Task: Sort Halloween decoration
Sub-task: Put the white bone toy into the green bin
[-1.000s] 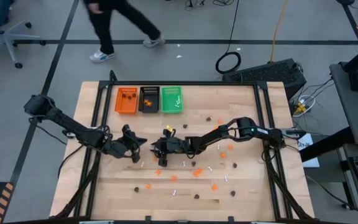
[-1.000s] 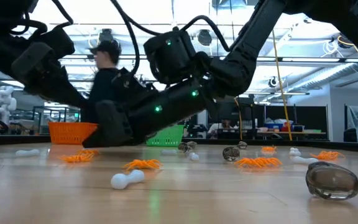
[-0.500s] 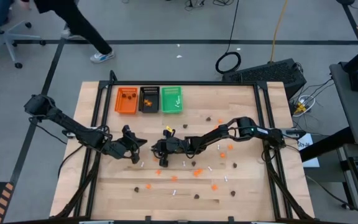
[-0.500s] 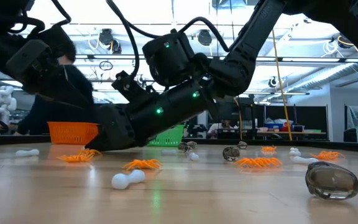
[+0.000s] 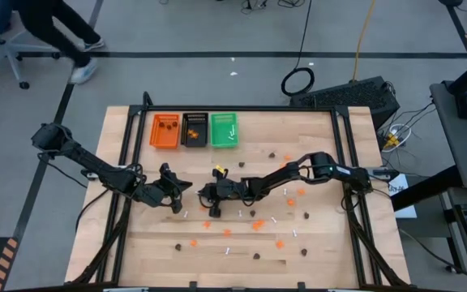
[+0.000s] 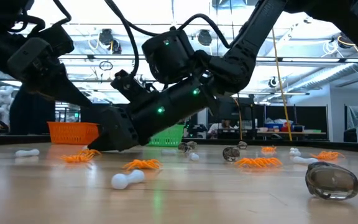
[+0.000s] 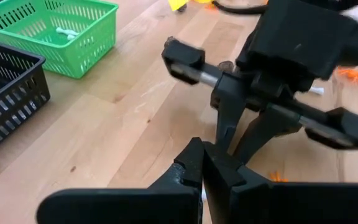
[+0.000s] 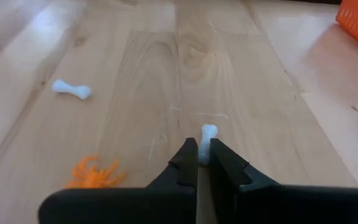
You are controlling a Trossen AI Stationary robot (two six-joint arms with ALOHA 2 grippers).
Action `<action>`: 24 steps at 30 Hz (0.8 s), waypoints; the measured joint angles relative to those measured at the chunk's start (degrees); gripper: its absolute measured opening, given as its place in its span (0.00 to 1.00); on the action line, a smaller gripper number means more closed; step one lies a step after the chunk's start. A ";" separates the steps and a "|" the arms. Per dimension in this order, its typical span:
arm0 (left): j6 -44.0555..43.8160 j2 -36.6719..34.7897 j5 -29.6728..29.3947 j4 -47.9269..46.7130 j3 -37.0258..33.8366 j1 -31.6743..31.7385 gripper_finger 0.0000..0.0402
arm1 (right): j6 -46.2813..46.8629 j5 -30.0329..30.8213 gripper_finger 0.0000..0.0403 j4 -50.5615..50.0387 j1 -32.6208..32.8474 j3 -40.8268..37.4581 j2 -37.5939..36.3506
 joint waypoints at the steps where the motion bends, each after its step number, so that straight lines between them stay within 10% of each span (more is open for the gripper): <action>1: 0.00 0.00 -0.01 -0.07 0.00 0.00 0.03 | -0.64 0.02 0.00 -0.67 0.05 -0.08 -0.60; 24: 0.11 0.00 -4.96 1.71 0.00 0.00 0.03 | -12.52 -4.08 0.00 -31.61 1.18 -0.01 -22.15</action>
